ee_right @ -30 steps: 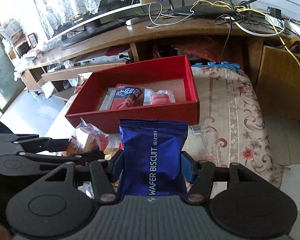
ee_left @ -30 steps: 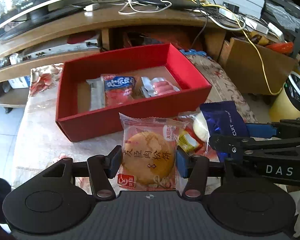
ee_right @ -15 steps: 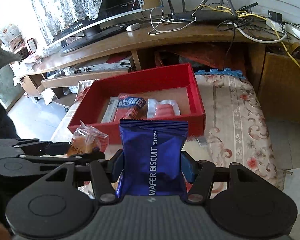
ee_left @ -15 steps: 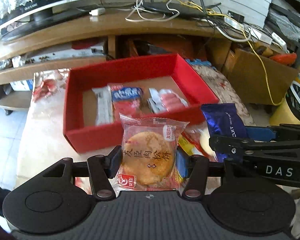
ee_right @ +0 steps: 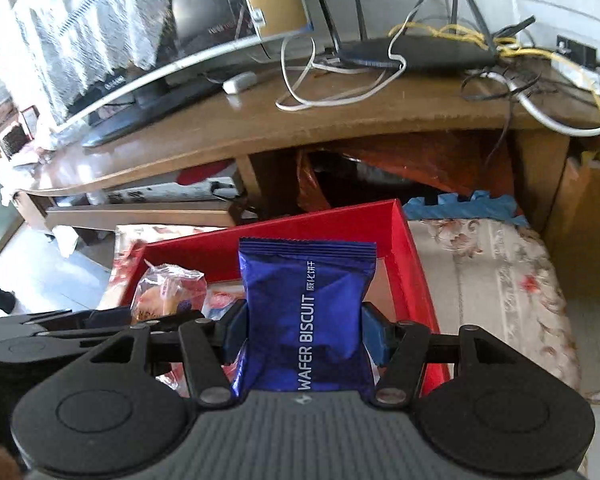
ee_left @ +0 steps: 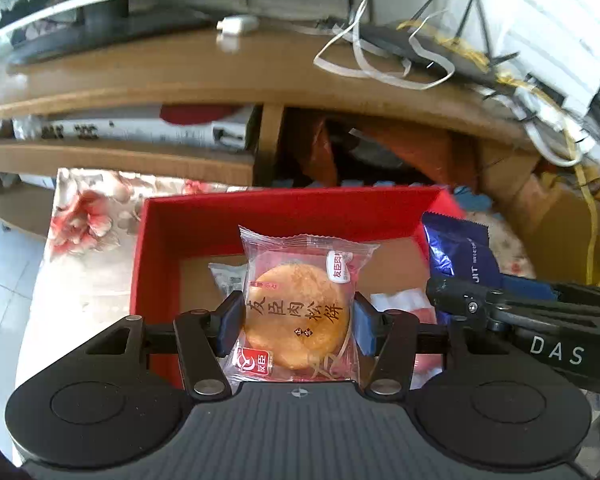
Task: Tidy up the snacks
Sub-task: 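Carry the wafer packet and mooncake into the red box, open both tools, then move both tools back to the remaining snacks beside the red box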
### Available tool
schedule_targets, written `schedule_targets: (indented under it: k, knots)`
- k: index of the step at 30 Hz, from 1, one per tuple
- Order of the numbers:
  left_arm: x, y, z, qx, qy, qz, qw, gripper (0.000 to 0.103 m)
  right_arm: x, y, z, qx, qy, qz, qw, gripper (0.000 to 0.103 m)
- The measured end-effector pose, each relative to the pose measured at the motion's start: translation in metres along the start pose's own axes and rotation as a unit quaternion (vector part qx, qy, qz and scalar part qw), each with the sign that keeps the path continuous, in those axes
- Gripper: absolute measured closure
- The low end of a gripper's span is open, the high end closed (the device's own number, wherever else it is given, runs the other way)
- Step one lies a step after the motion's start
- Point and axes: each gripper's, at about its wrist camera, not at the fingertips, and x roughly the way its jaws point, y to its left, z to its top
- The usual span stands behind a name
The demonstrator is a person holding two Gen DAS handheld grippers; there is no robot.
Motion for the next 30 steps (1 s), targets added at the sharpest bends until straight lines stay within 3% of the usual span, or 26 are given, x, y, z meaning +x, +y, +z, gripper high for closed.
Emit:
schedule_targets:
  k: [3, 7, 10, 13, 17, 20, 24, 30]
  knots:
    - [0.010, 0.004, 0.000, -0.002, 0.011, 0.024, 0.9996, 0.036, 0.030, -0.003, 0.003, -0.008, 0.029, -0.002, 1.000, 0.046]
    - [0.001, 0.015, -0.001, -0.010, 0.003, 0.039, 0.9992, 0.017, 0.044, -0.008, 0.002, -0.010, 0.042, 0.004, 0.999, 0.044]
    - [-0.022, 0.024, -0.006, -0.025, -0.015, 0.035, 0.9990, 0.018, 0.040, -0.003, 0.002, -0.034, 0.023, -0.011, 0.999, 0.042]
    - [-0.059, 0.030, -0.020, -0.027, -0.032, 0.031, 0.9986, 0.018, 0.022, 0.005, 0.003, -0.045, -0.007, -0.009, 0.999, 0.041]
    - [-0.110, 0.034, -0.053, -0.011, -0.077, 0.060, 0.9951, 0.017, -0.025, 0.016, -0.005, -0.072, -0.057, -0.010, 0.996, 0.039]
    - [-0.140, 0.041, -0.078, -0.027, -0.094, 0.069, 0.9929, 0.016, -0.063, 0.024, -0.022, -0.065, -0.079, -0.004, 0.995, 0.037]
    - [-0.161, 0.040, -0.102, -0.022, -0.096, 0.063, 0.9932, 0.016, -0.097, 0.042, -0.057, -0.063, -0.074, 0.007, 0.995, 0.037]
    - [-0.170, 0.044, -0.128, -0.020, -0.084, 0.057, 0.9947, 0.016, -0.116, 0.060, -0.101, -0.075, -0.046, 0.007, 0.996, 0.037]
